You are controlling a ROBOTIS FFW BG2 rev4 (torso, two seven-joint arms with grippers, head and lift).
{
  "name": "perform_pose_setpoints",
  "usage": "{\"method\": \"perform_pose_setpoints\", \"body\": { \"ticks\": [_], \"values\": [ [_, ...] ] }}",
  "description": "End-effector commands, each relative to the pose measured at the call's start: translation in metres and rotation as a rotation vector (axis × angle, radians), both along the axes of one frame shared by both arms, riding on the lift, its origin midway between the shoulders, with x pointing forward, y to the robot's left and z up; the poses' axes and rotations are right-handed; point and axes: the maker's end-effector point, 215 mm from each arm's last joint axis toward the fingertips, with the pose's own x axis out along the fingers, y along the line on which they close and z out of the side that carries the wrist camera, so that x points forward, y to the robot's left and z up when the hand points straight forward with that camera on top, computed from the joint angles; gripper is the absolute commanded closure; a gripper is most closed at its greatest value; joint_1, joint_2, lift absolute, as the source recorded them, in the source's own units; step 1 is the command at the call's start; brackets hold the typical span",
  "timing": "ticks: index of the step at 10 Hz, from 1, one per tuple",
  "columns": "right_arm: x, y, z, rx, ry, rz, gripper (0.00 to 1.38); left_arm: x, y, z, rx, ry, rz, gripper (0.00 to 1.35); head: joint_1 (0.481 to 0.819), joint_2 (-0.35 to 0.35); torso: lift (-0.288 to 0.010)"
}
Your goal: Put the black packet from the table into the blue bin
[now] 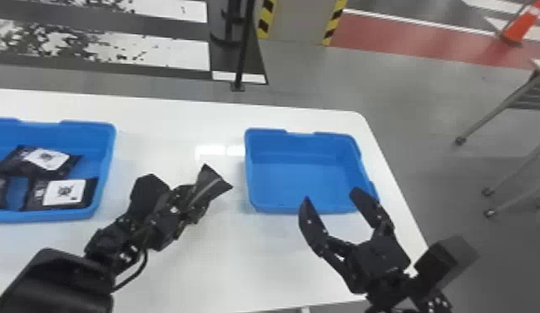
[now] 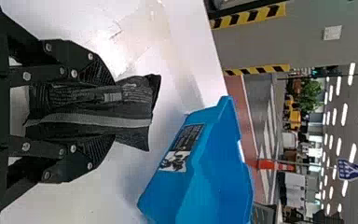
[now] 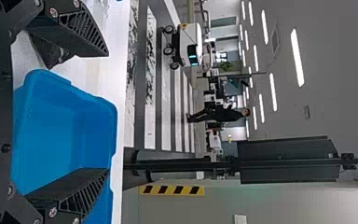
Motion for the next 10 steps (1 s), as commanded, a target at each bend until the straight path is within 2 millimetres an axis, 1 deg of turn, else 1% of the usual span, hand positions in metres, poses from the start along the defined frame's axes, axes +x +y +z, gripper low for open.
{"method": "perform_pose_setpoints", "body": {
  "ticks": [1,2,3,4,5,6,7,8,9,10],
  "values": [
    [0.0,0.0,-0.001,0.001,0.002,-0.001,0.14,0.008,-0.006,0.024,-0.007,-0.091,-0.031,1.21,0.695,-0.259,-0.11],
    [0.0,0.0,-0.002,0.0,0.005,0.0,0.14,0.01,-0.007,0.033,-0.015,-0.124,-0.042,1.21,0.695,-0.262,-0.11],
    [0.0,0.0,-0.001,0.0,0.002,0.0,0.14,0.014,-0.002,0.042,-0.034,-0.142,-0.049,1.21,0.695,-0.264,-0.11],
    [0.0,0.0,-0.001,0.0,0.002,0.0,0.14,0.022,0.008,0.06,-0.054,-0.184,-0.06,1.21,0.695,-0.265,-0.11],
    [-0.001,0.0,-0.001,-0.002,0.005,0.001,0.14,0.028,0.024,0.084,-0.07,-0.227,-0.06,1.21,0.695,-0.258,-0.11],
    [-0.001,0.0,-0.001,-0.002,0.005,0.001,0.14,0.032,0.048,0.106,-0.057,-0.274,-0.046,1.21,0.695,-0.238,-0.11],
    [-0.001,0.0,-0.001,-0.002,0.005,0.001,0.14,0.037,0.08,0.121,-0.024,-0.307,-0.021,1.21,0.695,-0.224,-0.11],
    [-0.001,0.0,-0.001,-0.002,0.005,0.001,0.14,0.038,0.119,0.122,0.034,-0.313,0.018,1.21,0.695,-0.185,-0.11],
    [-0.002,0.0,-0.002,0.0,0.007,0.001,0.14,0.037,0.164,0.116,0.095,-0.298,0.077,1.21,0.695,-0.139,-0.11],
    [-0.002,0.0,-0.003,0.0,0.009,0.001,0.14,0.035,0.201,0.109,0.152,-0.289,0.128,1.21,0.695,-0.082,-0.11]
  ]
}}
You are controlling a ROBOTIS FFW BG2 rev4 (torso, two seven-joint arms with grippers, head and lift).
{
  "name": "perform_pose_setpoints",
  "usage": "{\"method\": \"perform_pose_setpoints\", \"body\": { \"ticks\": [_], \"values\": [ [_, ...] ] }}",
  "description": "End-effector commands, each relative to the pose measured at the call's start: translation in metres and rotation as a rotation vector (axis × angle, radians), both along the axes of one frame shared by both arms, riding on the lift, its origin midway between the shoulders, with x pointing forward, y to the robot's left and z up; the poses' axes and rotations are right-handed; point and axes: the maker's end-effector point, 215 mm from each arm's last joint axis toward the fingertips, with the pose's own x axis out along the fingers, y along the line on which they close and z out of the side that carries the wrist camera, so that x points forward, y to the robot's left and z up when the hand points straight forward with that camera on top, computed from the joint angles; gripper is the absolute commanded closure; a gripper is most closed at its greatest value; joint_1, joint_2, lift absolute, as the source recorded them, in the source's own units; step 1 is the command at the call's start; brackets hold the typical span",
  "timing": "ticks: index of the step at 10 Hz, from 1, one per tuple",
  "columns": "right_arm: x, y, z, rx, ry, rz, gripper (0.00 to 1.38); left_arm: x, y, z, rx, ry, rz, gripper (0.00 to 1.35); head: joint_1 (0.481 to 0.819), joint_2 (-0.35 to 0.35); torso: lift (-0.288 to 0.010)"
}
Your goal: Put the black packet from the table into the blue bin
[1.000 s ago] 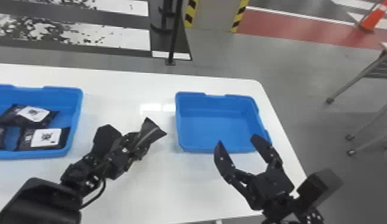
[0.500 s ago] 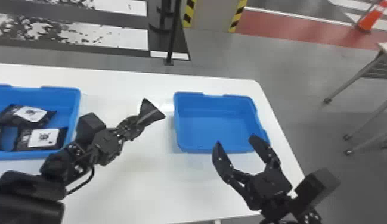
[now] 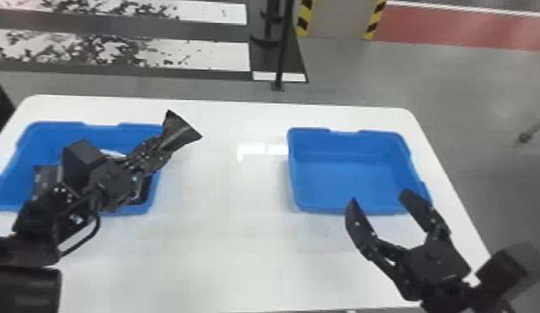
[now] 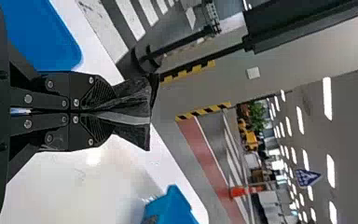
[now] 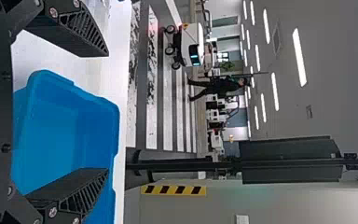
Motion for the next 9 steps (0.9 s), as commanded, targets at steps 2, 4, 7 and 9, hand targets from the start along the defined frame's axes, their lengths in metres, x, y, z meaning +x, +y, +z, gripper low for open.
{"method": "perform_pose_setpoints", "body": {
  "ticks": [2,4,7,9],
  "values": [
    [-0.001,0.0,-0.001,0.001,0.001,-0.001,0.14,-0.011,0.082,-0.007,0.089,-0.011,0.14,0.9,0.695,0.012,-0.11],
    [-0.001,0.0,0.0,0.002,0.001,0.0,0.14,-0.024,0.106,-0.006,0.102,-0.039,0.19,0.08,0.695,0.095,-0.11],
    [-0.001,0.0,0.0,0.002,0.001,0.0,0.14,-0.058,0.116,0.002,0.045,-0.102,0.244,0.16,0.695,0.134,-0.11],
    [-0.002,0.0,0.0,0.0,0.002,0.001,0.14,-0.087,0.12,0.015,0.002,-0.147,0.272,0.16,0.695,0.146,-0.11]
  ]
}}
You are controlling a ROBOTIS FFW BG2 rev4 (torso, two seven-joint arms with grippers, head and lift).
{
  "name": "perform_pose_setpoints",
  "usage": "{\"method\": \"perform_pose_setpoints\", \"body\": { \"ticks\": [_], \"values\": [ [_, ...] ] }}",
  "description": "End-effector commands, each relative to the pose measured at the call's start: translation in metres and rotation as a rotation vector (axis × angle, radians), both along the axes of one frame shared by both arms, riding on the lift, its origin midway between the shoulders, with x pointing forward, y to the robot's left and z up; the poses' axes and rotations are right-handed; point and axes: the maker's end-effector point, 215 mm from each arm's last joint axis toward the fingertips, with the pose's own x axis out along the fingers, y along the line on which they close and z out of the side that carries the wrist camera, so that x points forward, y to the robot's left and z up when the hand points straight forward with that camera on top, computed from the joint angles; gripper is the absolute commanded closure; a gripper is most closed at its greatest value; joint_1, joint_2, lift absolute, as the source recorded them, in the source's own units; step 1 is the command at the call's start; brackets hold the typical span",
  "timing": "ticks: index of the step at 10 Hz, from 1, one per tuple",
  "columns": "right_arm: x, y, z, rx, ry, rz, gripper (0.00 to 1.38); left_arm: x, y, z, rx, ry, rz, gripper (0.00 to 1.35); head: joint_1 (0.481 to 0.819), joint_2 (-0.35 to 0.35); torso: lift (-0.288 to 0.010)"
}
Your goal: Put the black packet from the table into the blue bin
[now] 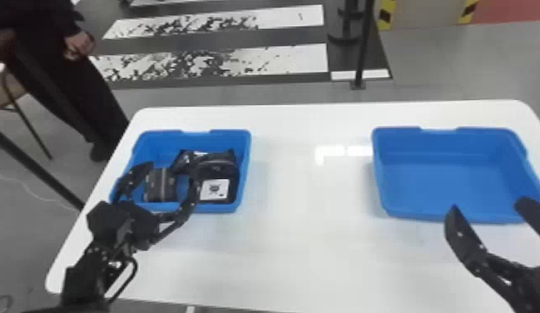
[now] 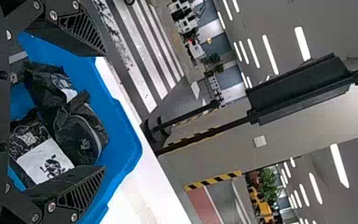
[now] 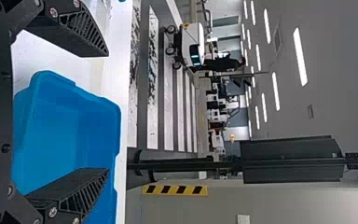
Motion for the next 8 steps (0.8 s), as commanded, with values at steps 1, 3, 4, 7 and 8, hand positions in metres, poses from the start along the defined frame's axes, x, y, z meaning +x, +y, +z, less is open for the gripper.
{"method": "perform_pose_setpoints", "body": {
  "ticks": [1,3,4,7,8],
  "values": [
    [0.0,0.0,0.001,0.0,-0.002,0.001,0.14,-0.024,0.002,0.012,-0.045,-0.039,0.025,0.16,0.695,0.157,-0.11],
    [-0.001,0.0,0.001,0.001,0.0,-0.001,0.14,-0.048,0.014,0.035,-0.098,-0.099,0.086,0.16,0.695,0.179,-0.11],
    [-0.001,0.0,0.0,0.001,0.003,-0.001,0.14,-0.061,0.013,0.042,-0.127,-0.111,0.109,0.16,0.695,0.192,-0.11],
    [-0.001,0.001,-0.001,-0.004,0.008,0.0,0.14,-0.097,0.004,0.066,-0.244,-0.121,0.207,0.16,0.695,0.207,-0.11],
    [-0.001,0.001,-0.002,-0.004,0.013,0.0,0.14,-0.096,0.001,0.062,-0.286,-0.111,0.221,0.16,0.695,0.204,-0.11]
  ]
}}
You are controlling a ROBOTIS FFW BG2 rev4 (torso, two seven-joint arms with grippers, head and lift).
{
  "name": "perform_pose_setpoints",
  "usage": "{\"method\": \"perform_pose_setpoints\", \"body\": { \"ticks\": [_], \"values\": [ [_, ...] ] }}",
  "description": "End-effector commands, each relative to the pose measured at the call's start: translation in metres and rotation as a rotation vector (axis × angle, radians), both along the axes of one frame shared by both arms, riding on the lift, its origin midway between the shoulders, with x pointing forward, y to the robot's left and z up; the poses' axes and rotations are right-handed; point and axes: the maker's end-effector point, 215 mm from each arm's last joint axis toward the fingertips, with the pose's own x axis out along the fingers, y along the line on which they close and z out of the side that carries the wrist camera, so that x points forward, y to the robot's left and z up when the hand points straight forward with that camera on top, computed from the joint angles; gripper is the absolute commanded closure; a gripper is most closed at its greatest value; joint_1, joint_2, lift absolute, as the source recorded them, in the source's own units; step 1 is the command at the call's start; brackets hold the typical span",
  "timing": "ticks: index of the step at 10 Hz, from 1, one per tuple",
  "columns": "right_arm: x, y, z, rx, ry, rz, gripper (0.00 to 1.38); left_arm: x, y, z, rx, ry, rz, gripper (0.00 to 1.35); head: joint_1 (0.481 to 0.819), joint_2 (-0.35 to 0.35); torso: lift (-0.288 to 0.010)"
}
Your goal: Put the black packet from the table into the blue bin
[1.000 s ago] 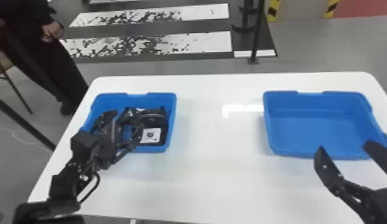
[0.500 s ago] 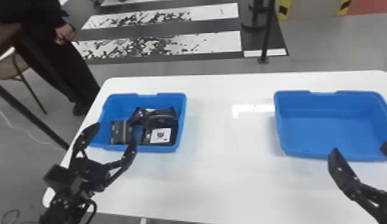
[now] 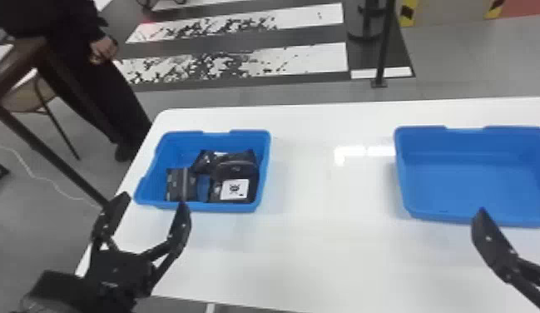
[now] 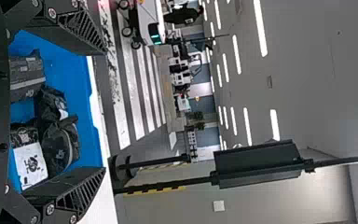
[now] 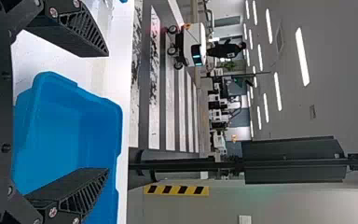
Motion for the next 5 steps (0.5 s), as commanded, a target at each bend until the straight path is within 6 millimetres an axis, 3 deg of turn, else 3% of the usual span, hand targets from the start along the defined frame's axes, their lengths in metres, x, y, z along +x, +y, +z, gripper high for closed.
{"method": "perform_pose_setpoints", "body": {
  "ticks": [1,5],
  "values": [
    [0.0002,0.0005,-0.0003,-0.006,0.006,0.002,0.14,-0.0011,-0.0071,-0.0036,-0.039,0.007,-0.001,0.16,0.695,0.2,-0.11],
    [-0.0003,0.0009,-0.0001,-0.008,0.008,0.003,0.14,-0.0008,-0.0121,-0.0086,-0.059,0.019,-0.001,0.16,0.695,0.187,-0.11]
  ]
}}
